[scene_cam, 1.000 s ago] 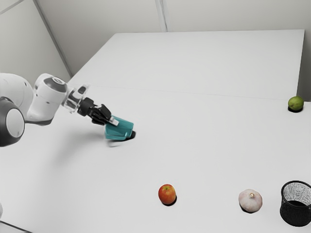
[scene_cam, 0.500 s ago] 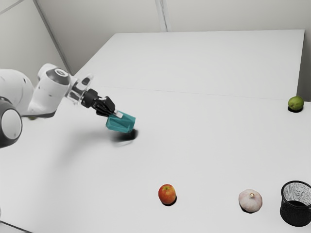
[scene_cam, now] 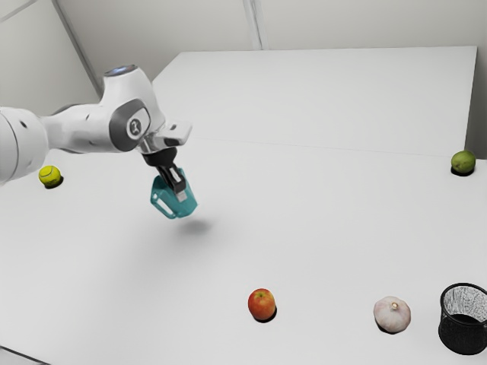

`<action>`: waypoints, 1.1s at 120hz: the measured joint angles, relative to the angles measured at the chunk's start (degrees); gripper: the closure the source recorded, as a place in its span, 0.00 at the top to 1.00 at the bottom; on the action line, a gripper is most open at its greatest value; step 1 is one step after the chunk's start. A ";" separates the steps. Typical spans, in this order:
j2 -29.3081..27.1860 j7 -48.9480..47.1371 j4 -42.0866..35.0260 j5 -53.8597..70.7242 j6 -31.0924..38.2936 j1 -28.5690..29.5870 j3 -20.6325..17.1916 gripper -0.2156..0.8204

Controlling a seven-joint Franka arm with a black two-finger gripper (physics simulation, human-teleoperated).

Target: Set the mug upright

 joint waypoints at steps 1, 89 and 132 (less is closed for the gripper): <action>-0.11 -0.31 -0.20 0.68 0.11 -0.23 0.00 0.06; 3.51 -21.60 -3.25 11.09 -0.17 -3.81 -0.37 0.05; 4.86 -26.05 -3.15 9.79 0.37 -3.82 -0.35 0.19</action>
